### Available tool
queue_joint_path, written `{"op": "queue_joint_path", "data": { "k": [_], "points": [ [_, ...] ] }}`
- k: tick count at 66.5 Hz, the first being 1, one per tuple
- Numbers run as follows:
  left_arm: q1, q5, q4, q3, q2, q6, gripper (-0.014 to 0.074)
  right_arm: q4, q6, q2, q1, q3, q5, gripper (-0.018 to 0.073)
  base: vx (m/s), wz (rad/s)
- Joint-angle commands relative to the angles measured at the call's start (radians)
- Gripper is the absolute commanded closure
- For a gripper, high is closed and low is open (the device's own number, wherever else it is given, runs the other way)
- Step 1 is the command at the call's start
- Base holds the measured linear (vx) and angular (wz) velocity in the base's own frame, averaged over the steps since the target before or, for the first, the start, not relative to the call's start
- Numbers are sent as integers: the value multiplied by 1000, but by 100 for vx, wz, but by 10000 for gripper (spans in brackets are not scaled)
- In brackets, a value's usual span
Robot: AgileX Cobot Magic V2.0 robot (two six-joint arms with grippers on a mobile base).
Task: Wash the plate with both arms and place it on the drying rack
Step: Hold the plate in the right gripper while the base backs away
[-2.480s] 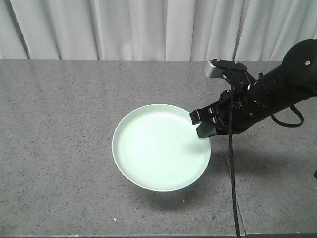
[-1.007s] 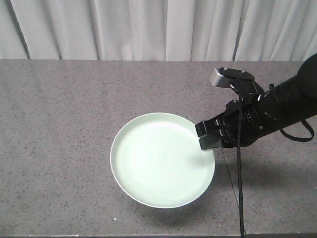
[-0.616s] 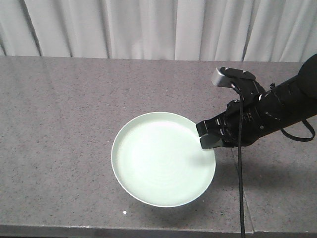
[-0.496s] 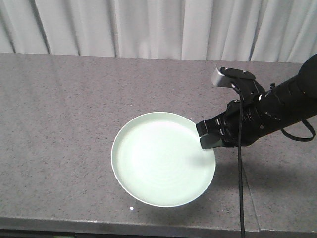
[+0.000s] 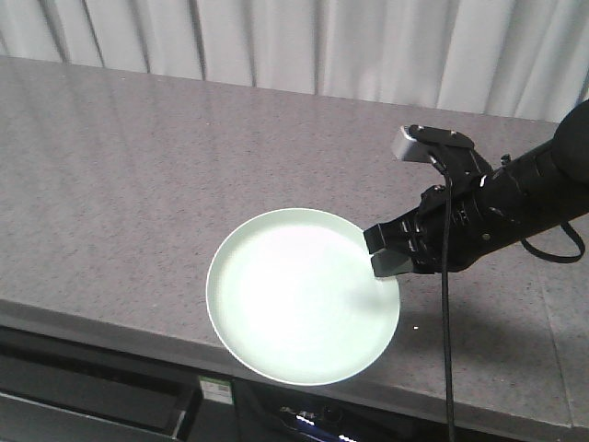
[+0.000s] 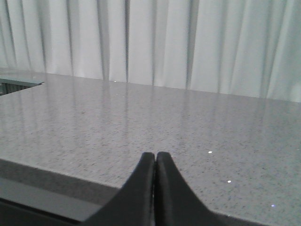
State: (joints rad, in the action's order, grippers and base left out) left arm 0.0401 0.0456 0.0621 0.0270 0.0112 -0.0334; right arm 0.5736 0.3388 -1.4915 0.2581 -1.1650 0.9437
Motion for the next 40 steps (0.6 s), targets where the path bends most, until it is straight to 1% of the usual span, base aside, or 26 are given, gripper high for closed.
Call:
{"op": "queue_joint_path", "data": {
  "k": [1,40],
  "points": [
    [-7,-69,8,-26,14,9,603,40,6,42,-3,-23,-23,561,-12,45],
    [-7,-69,8,-26,14,9,603,40,6,42,-3,-23,-23,561,-12,48]
  ]
}}
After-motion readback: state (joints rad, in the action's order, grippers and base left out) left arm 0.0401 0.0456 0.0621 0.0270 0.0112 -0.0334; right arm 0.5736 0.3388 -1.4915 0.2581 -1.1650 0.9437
